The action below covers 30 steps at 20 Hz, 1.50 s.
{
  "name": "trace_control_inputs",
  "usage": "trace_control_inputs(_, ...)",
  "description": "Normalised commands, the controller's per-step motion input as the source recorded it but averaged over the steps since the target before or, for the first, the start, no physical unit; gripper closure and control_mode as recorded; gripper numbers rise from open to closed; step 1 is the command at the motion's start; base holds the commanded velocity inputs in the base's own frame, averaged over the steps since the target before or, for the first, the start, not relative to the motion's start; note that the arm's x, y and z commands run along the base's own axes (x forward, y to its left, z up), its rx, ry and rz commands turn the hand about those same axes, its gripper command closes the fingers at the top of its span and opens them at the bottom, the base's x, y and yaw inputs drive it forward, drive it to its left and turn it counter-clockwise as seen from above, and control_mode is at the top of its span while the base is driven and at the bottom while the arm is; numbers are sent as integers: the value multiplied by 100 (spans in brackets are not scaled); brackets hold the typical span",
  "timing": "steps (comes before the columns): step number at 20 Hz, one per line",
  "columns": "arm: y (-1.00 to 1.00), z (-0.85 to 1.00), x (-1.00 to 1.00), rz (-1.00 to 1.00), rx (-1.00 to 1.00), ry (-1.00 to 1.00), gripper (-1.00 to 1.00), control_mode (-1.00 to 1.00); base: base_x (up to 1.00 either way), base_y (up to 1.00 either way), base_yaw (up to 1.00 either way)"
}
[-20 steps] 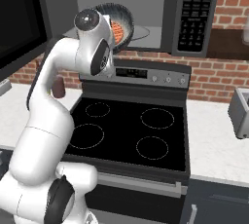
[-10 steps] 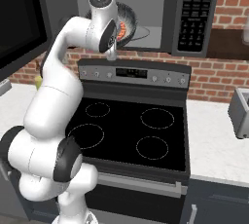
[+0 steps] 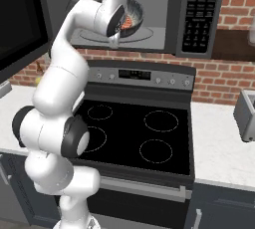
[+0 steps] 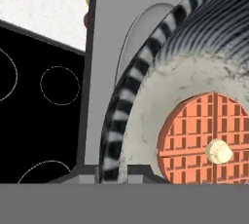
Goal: Open the microwave, place the bowl with waffle inside the microwave, then close the microwave door and turn it on.
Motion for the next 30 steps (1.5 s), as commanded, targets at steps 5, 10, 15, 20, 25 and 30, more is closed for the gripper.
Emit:
trace_control_inputs(5, 0, 2, 58, 0, 10, 0, 100, -100, 0, 0, 0)
trace_control_inputs(10, 0, -4, 76, 0, 0, 9, 100, -100, 0, 0, 0)
trace_control_inputs(15, 11, -23, 74, 0, 0, 14, 100, -100, 0, 0, 0)
trace_control_inputs(20, 13, -25, 40, 0, -6, 14, 100, -100, 0, 0, 0)
trace_control_inputs(25, 7, -7, 0, 0, -2, 5, 100, -100, 0, 0, 0)
trace_control_inputs(30, 0, 0, -9, 0, 0, 4, 100, -100, 0, 0, 0)
